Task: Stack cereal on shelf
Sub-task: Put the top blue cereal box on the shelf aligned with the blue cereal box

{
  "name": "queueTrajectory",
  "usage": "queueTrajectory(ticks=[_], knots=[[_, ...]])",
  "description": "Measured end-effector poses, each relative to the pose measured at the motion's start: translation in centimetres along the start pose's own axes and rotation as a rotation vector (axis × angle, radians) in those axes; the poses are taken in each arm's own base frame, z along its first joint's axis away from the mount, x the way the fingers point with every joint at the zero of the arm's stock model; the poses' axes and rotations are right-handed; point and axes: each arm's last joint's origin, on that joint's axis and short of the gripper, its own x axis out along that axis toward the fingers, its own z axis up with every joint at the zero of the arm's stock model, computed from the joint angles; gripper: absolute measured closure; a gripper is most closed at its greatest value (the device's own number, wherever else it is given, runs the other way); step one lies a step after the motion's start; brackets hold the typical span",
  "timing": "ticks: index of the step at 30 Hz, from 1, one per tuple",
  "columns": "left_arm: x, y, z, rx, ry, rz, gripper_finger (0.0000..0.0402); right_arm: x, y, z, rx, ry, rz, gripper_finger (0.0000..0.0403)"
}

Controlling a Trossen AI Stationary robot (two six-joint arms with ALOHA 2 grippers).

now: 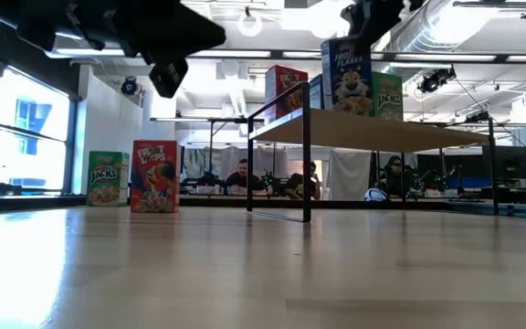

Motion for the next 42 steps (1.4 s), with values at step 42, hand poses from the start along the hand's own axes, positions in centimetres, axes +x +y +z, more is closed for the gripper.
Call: queueTrajectory(ticks=[42], knots=[[0.1,1.0,0.5,-0.058,-0.026,0.034,0.0385,-4.8,-1.7,1.8,0.151,-0.022,-0.197,0.0186]])
